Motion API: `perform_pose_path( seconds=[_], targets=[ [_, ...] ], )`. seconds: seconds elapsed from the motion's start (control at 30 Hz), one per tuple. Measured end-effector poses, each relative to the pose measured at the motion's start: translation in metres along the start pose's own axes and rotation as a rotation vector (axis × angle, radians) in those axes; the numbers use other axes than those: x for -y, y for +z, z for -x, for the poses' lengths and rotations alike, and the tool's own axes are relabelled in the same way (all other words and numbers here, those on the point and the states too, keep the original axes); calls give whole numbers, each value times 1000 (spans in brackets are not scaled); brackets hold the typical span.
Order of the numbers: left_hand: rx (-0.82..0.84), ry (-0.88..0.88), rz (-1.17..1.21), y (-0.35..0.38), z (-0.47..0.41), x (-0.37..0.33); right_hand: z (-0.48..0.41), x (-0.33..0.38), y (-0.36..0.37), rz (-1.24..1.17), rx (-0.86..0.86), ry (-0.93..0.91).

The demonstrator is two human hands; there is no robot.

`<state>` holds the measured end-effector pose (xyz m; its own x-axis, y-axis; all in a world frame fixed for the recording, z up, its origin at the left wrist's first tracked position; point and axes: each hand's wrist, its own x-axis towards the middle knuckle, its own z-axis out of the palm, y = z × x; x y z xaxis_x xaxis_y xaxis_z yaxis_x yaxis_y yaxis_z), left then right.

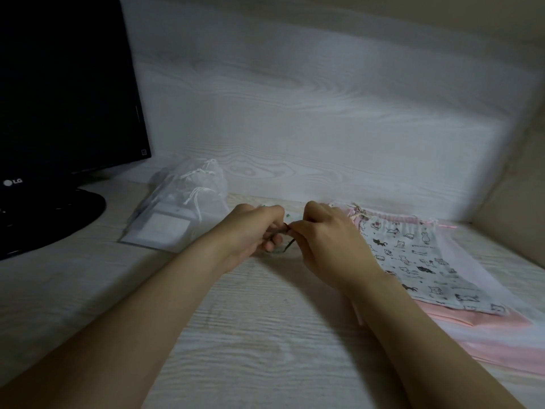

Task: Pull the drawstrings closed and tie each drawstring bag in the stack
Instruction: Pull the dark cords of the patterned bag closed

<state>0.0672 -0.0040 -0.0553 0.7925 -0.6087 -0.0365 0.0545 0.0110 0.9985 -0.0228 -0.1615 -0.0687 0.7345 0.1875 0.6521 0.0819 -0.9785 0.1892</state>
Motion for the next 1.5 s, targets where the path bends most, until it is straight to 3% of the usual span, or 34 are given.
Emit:
perform_pose_path(
  seconds=[0.1, 0.23, 0.4, 0.63, 0.8, 0.87, 1.0, 1.13, 1.2, 1.5],
  targets=[
    [-48, 85, -116, -1, -1, 4, 1, 2, 0, -45, 50, 41],
    [-163, 317, -328, -9, -3, 10, 0, 2, -4, -379, 41, 216],
    [-312, 606, -558, -11, -5, 12, 0, 7, -8, -568, 39, 329],
    [-134, 599, -590, -4, -1, 13, 0, 3, -3, -715, -37, 428],
    [-237, 615, -600, -1, 3, 9, 0, 1, -1, -678, -57, 489],
    [-263, 526, -548, -3, 2, 4, 1, 1, 0, -679, -66, 514],
    [-210, 304, -178, -7, -2, -5, 2, 1, 0, -667, -57, 521],
    [-78, 275, 304, -10, 6, -17, 2, 2, 1, -653, -38, 498],
    [-23, 227, 423, -8, 7, -18, 2, 3, 0, -641, -39, 459],
    [-384, 257, -122, -14, 3, -15, 3, -5, -3, -448, -52, 337]
  ],
)
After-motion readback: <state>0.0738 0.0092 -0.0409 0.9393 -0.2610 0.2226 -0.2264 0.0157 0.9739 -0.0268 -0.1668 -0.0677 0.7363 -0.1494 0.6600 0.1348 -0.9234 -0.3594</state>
